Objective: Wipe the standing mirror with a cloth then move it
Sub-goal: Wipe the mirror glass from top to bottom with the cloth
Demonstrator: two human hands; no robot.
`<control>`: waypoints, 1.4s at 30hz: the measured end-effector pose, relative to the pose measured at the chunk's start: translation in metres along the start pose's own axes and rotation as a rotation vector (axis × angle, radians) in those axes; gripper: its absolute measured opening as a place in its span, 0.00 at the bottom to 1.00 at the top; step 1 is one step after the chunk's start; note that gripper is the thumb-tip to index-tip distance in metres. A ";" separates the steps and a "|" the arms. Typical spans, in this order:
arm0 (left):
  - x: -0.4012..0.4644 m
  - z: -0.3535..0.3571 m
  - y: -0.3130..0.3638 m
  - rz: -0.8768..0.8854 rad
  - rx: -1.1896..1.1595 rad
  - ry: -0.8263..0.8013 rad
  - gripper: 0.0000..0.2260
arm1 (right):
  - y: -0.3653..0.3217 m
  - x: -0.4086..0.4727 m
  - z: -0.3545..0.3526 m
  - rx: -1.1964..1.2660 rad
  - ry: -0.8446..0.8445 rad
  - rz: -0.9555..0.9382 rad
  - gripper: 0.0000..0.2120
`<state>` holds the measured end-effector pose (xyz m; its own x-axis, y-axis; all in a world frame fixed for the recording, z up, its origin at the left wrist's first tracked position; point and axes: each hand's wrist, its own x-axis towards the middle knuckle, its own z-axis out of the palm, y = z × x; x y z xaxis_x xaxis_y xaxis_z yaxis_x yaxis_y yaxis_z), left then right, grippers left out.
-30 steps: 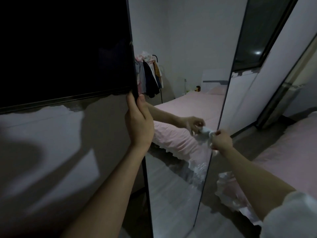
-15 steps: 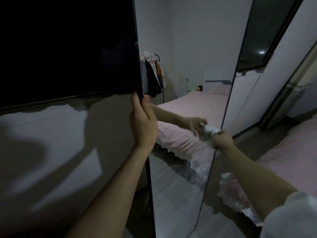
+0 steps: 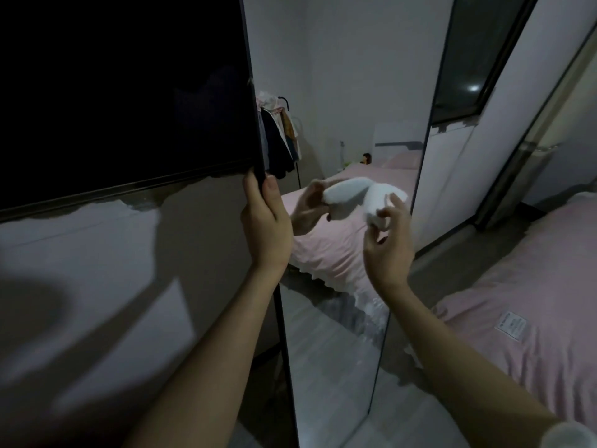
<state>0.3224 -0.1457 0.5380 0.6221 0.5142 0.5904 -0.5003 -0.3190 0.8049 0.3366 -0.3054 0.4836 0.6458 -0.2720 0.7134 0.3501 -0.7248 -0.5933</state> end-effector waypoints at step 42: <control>0.009 -0.046 -0.026 -0.185 -0.229 -0.486 0.11 | -0.032 -0.102 0.005 -0.119 -0.540 -0.319 0.12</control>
<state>0.3130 -0.0963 0.5195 0.8906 0.1019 0.4432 -0.4404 -0.0496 0.8964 0.2627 -0.2513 0.4286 0.7839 0.3039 0.5414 0.5243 -0.7911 -0.3150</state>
